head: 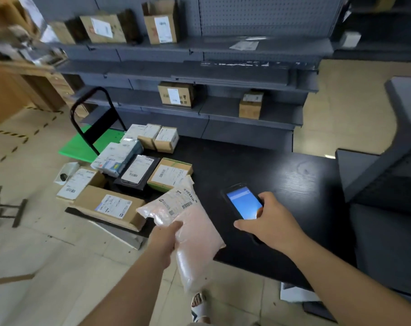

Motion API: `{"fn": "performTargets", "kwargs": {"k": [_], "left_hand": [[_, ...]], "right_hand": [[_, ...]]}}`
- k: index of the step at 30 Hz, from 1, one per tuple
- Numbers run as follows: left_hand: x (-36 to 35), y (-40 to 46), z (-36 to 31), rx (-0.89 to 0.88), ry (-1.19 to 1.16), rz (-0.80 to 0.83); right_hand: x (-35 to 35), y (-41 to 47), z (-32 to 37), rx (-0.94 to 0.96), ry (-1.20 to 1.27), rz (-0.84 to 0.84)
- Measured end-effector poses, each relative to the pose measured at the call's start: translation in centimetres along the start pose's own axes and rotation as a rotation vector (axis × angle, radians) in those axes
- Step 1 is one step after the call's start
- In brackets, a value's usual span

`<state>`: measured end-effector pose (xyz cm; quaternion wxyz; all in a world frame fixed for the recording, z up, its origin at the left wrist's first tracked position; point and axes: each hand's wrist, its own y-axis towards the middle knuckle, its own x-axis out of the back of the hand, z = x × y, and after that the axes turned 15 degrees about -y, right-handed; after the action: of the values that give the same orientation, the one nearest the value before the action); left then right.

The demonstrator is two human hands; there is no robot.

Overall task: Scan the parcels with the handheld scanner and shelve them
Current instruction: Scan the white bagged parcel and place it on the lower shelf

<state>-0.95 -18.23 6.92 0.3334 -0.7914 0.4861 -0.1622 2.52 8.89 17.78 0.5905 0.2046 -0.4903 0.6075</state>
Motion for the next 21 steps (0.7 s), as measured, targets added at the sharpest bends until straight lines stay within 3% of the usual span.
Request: {"fn": "performTargets", "kwargs": {"k": [8,21], "left_hand": [[-4.2,-3.6,-4.0,-0.185,0.049,0.187],[-9.8,-4.6,-9.7,-0.318,0.129,0.432]], "right_hand": [[4.1,-2.8,-2.8,0.058,-0.021,0.042],[8.4,-3.9,-1.8,-0.002,0.072,0.074]]}}
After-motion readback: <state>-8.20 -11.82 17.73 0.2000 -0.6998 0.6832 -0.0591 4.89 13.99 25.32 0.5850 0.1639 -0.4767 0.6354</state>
